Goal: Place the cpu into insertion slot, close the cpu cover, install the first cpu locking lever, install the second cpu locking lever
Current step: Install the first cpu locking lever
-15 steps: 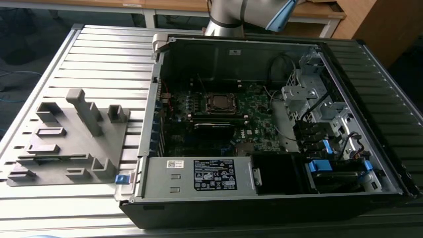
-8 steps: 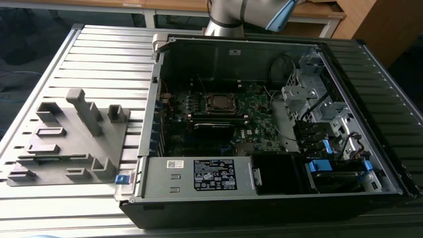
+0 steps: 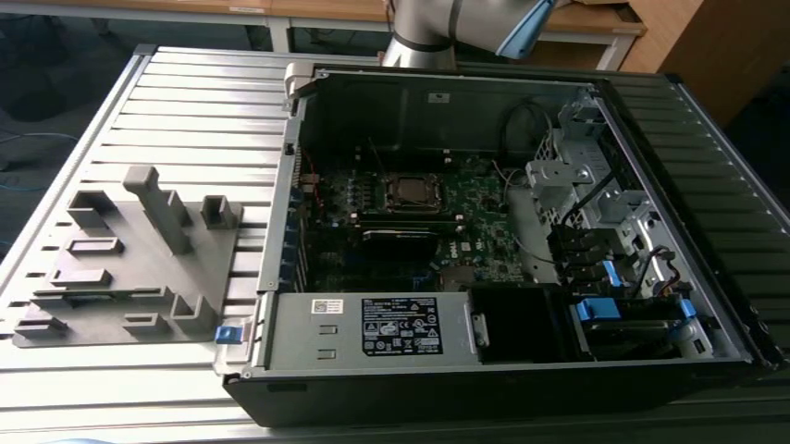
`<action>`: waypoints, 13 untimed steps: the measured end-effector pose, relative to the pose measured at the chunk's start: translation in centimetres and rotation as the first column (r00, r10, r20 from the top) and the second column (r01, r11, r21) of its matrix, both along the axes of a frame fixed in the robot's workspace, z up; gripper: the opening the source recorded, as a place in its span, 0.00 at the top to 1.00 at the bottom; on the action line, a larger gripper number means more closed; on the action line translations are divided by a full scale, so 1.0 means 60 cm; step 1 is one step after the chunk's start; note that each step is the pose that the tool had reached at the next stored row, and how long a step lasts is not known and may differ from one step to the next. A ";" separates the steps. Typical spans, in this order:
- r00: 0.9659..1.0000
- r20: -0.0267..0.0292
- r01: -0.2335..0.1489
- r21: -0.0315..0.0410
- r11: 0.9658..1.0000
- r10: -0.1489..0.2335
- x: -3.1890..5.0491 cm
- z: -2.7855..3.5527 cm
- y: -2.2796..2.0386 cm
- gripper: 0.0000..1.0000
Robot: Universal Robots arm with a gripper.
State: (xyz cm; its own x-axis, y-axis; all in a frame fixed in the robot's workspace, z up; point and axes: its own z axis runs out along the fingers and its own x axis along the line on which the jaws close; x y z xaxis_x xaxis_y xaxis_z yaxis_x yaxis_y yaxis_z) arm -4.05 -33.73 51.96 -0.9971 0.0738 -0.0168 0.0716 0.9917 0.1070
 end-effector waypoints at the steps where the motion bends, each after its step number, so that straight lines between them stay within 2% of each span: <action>1: 1.000 0.000 0.000 0.000 1.000 0.000 0.000 -0.003 0.0000 0.89; 13: 1.000 0.000 0.000 0.000 1.000 0.000 0.000 -0.039 0.0000 0.89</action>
